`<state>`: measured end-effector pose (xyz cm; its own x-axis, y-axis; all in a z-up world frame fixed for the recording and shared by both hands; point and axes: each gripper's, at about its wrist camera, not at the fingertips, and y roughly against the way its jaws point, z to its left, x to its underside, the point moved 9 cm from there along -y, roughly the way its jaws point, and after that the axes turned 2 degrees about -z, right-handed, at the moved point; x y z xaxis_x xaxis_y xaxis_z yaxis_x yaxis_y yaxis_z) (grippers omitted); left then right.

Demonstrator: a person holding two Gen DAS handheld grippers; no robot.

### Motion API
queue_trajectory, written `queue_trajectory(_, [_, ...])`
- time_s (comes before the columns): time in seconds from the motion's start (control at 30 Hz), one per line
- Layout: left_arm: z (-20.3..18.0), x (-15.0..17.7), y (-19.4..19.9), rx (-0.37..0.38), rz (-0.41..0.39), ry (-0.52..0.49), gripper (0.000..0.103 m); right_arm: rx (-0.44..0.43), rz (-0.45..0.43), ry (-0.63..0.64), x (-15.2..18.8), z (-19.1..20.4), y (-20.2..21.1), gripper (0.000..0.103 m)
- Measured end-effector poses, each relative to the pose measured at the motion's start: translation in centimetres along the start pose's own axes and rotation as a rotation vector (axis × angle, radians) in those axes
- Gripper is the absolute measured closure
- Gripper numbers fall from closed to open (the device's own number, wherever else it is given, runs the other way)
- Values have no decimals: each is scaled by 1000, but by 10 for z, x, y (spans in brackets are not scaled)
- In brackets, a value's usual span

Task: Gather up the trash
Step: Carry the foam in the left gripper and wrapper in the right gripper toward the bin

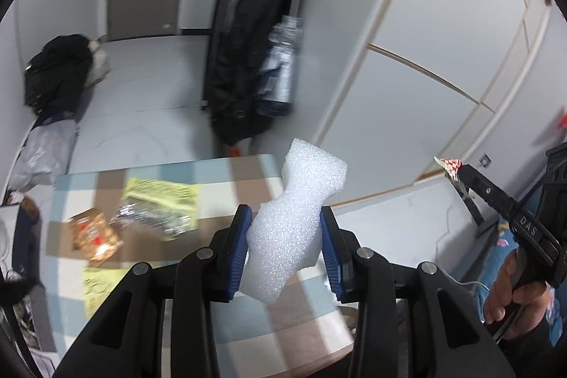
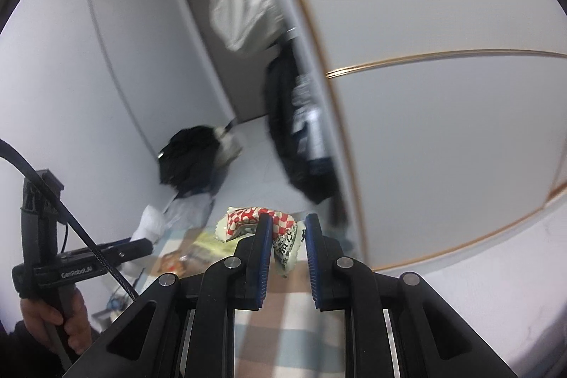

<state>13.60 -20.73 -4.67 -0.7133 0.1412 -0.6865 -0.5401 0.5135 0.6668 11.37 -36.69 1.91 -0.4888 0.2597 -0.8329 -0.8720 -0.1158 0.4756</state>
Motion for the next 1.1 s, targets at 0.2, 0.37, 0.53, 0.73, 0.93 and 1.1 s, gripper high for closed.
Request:
queue_trajectory(0.2, [-54,1,-35,93,72,-66,70,120,-14,-87,1,-78,28,85])
queue_trajectory(0.37, [-95,16,-70,164,152,-115,70,195,18,-156,22,-131,36,85])
queue_trajectory(0.53, [-120,37,-108,214,242,-130,70,239,64,-228,52,-172,34,85])
queue_trajectory(0.73, [-139,64,-148,238,363,-137,70,275,152,-304,99,-205,17,85])
queue_trajectory(0.93, [-156,91,-189,226,479,-178,70,279,260,-376,154,-237,-12,85])
queue_trajectory(1.1, [-167,110,-216,229,574,-194,70,268,319,-412,184,-250,-27,85])
